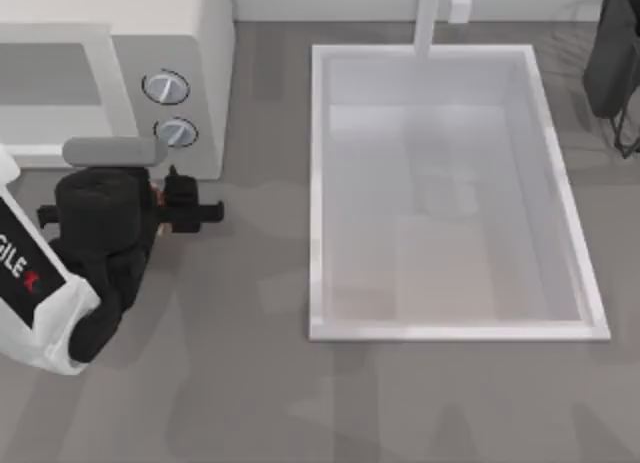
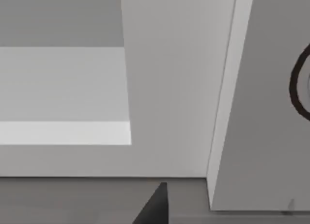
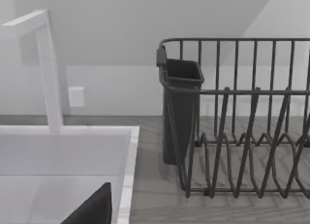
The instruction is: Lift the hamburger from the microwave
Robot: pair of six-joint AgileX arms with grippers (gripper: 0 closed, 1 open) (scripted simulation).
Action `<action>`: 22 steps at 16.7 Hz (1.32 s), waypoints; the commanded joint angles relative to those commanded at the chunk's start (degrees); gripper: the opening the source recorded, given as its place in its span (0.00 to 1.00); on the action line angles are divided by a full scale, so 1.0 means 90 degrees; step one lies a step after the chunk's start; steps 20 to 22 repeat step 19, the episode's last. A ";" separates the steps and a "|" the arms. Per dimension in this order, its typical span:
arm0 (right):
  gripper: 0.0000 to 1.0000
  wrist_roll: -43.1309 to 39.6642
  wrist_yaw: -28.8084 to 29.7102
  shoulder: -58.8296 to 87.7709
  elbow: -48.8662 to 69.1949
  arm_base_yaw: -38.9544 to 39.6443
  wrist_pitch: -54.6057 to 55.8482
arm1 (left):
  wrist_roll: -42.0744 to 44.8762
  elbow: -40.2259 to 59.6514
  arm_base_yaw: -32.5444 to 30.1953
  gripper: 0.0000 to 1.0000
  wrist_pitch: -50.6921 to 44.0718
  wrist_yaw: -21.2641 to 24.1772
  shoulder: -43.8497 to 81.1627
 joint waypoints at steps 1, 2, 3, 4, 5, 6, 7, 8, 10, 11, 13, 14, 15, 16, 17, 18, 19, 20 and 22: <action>1.00 0.0000 0.0000 0.0000 0.0000 0.0000 0.0000 | 0.0000 0.0000 0.0000 0.08 0.0000 0.0000 0.0000; 1.00 0.0000 0.0000 0.0000 0.0000 0.0000 0.0000 | 0.0000 0.0000 0.0000 0.15 0.0000 0.0000 0.0000; 1.00 0.0000 0.0000 0.0000 0.0000 0.0000 0.0000 | 0.0000 0.0000 0.0000 0.23 0.0000 0.0000 0.0000; 1.00 0.0000 0.0000 0.0000 0.0000 0.0000 0.0000 | 0.0000 0.0000 0.0000 0.30 0.0000 0.0000 0.0000; 1.00 0.0000 0.0000 0.0000 0.0000 0.0000 0.0000 | 0.0000 0.0000 0.0000 0.38 0.0000 0.0000 0.0000; 1.00 0.0000 0.0000 0.0000 0.0000 0.0000 0.0000 | 0.0000 0.0000 0.0000 0.45 0.0000 0.0000 0.0000; 1.00 0.0000 0.0000 0.0000 0.0000 0.0000 0.0000 | 0.0000 0.0000 0.0000 0.53 0.0000 0.0000 0.0000; 1.00 0.0000 0.0000 0.0000 0.0000 0.0000 0.0000 | 0.0000 0.0000 0.0000 0.60 0.0000 0.0000 0.0000; 1.00 0.0000 0.0000 0.0000 0.0000 0.0000 0.0000 | 0.0000 0.0000 0.0000 0.75 0.0000 0.0000 0.0000; 1.00 0.0000 0.0000 0.0000 0.0000 0.0000 0.0000 | 0.0000 0.0000 0.0000 0.83 0.0000 0.0000 0.0000; 1.00 0.0000 0.0000 0.0000 0.0000 0.0000 0.0000 | 0.0000 0.0000 0.0000 0.98 0.0000 0.0000 0.0000; 1.00 0.0000 0.0000 0.0000 0.0000 0.0000 0.0000 | 0.0000 0.0000 0.0000 1.00 0.0000 0.0000 0.0000; 1.00 0.0000 0.0000 0.0000 0.0000 0.0000 0.0000 | 0.0000 0.0000 0.0000 1.00 0.0000 0.0000 0.0000; 1.00 0.0000 0.0000 0.0000 0.0000 0.0000 0.0000 | 0.0000 0.0000 0.0000 1.00 0.0000 0.0000 0.0000; 1.00 0.0000 0.0000 0.0000 0.0000 0.0000 0.0000 | 0.0000 0.0000 0.0000 1.00 0.0000 0.0000 0.0000; 1.00 0.0000 0.0000 0.0000 0.0000 0.0000 0.0000 | 0.0000 0.0000 0.0000 1.00 0.0000 0.0000 0.0000; 1.00 0.0000 0.0000 0.0000 0.0000 0.0000 0.0000 | 0.0000 0.0000 0.0000 1.00 0.0000 0.0000 0.0000; 1.00 0.0000 0.0000 0.0000 0.0000 0.0000 0.0000 | 0.0000 0.0000 0.0000 1.00 0.0000 0.0000 0.0000; 1.00 0.0000 0.0000 0.0000 0.0000 0.0000 0.0000 | 0.0000 0.0000 0.0000 1.00 0.0000 0.0000 0.0000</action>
